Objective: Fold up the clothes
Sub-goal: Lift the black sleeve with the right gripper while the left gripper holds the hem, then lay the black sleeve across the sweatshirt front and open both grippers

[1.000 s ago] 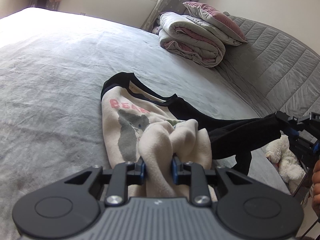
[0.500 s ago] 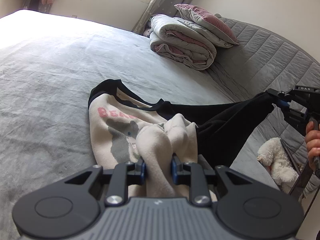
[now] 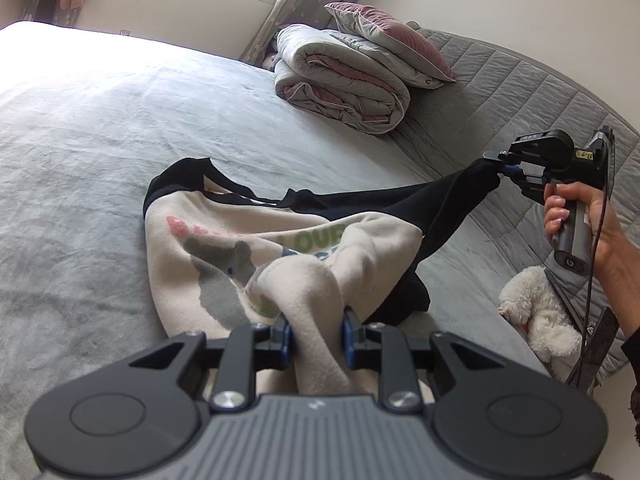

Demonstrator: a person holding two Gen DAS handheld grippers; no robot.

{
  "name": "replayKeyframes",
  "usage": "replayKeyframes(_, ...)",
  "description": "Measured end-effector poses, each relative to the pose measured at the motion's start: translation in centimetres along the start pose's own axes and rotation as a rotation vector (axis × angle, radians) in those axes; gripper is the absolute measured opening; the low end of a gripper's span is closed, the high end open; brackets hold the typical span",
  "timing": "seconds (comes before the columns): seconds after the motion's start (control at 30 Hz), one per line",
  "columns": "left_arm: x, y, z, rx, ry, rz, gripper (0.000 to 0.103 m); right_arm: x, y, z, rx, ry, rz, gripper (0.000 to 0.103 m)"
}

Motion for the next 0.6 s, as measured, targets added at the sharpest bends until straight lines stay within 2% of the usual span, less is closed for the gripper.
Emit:
replayKeyframes(0.13,-0.9,0.1,-1.0,0.001,0.041,-0.022,0.024,-0.7,0.7,-1.5,-0.006,0.034,0.037,0.012)
replayKeyframes(0.27,-1.9,0.3,-2.0,0.018,0.062,-0.054,0.024,-1.9,2.4,-2.6,0.035,0.069,0.058,0.012)
replayKeyframes(0.6,-2.7,1.7,-3.0,0.089,0.046,-0.119,0.026,-4.1,6.5,-2.1,0.142,0.125,0.105,0.015)
Point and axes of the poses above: each gripper's, at about its wrist camera, not at the fingertips, and z roughly against the way its jaws point, x to its left, y to its underside, the point moved 4 cm from there along -z, roughly the way its jaws point, and after that the axes turned 1 degree about -y, right-handed, at the moved point
